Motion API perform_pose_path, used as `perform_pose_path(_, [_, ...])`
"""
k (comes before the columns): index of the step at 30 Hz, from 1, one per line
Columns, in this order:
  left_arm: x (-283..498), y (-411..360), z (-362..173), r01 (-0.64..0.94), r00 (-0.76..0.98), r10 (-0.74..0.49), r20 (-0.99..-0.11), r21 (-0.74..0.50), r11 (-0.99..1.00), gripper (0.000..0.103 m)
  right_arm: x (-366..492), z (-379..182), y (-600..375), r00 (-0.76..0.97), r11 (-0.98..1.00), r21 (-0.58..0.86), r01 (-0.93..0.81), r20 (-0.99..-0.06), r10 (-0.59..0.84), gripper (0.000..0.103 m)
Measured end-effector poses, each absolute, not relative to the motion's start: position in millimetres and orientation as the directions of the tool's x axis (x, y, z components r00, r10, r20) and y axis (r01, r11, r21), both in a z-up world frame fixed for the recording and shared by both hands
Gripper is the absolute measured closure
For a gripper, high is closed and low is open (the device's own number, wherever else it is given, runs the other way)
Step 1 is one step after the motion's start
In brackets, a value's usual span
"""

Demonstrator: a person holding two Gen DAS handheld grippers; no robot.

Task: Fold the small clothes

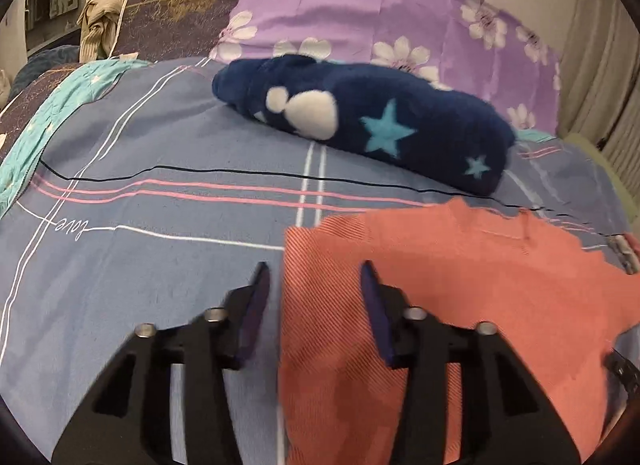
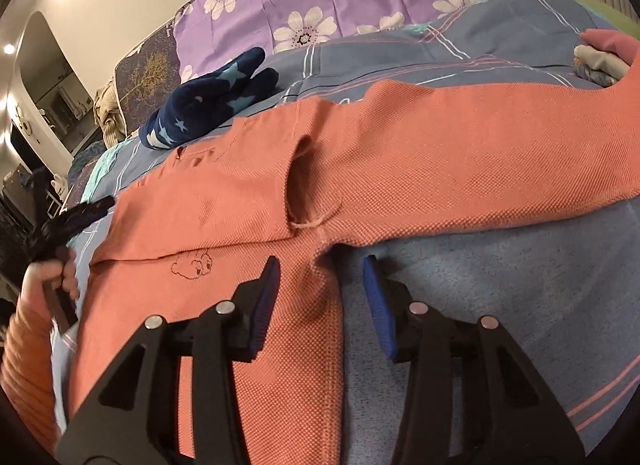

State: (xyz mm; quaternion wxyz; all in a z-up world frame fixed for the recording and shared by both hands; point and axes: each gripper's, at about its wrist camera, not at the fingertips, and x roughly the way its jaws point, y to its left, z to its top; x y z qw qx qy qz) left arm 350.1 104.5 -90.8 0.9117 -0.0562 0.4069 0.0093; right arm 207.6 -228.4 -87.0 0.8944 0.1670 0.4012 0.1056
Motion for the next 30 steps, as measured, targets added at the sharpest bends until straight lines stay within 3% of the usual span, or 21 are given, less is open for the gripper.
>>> perform_pose_path(1, [356,107,-94,-0.079,0.655,-0.010,-0.756,-0.081,0.994,0.102,208,-91,-229,0.655,0.918,0.392,-0.058,-0.679,0.331,0.055])
perform_pose_path(6, [349,124,-105,-0.129,0.658,0.025,-0.753,-0.079,0.988,0.103,210,-95,-239,0.649,0.879,0.472,-0.059,-0.652,0.394,0.052])
perform_pose_path(8, [347,133,-104,-0.217,0.642,0.154,-0.751,0.015,0.976,0.103,211,-95,-238,0.650,0.881,0.468,-0.062,-0.651,0.392,0.051])
perform_pose_path(11, [330,148,-91,-0.185,0.690,0.036,-0.723,-0.127,0.975,0.103,211,-93,-236,0.653,0.887,0.457,-0.065,-0.653,0.384,0.051])
perform_pose_path(13, [317,142,-78,-0.151,0.714,-0.008,-0.700,-0.165,0.975,0.085,209,-90,-236,0.660,0.891,0.451,-0.057,-0.652,0.373,0.052])
perform_pose_path(16, [295,100,-57,0.026,0.743,-0.144,-0.654,-0.187,0.982,0.061,200,-78,-242,0.692,0.915,0.402,-0.014,-0.657,0.299,0.054])
perform_pose_path(19, [286,57,-57,0.166,0.719,-0.227,-0.657,-0.155,0.974,0.046,186,-53,-268,0.760,0.938,0.337,0.075,-0.628,0.165,0.054])
perform_pose_path(24, [307,26,-119,0.172,0.606,-0.174,-0.776,-0.086,0.981,0.039,162,-31,-354,0.779,0.850,0.331,0.409,-0.612,-0.137,0.049])
perform_pose_path(30, [303,28,-117,0.179,0.622,-0.164,-0.766,-0.065,0.982,0.034,159,-54,-418,0.751,0.682,0.457,0.571,-0.627,-0.208,0.047])
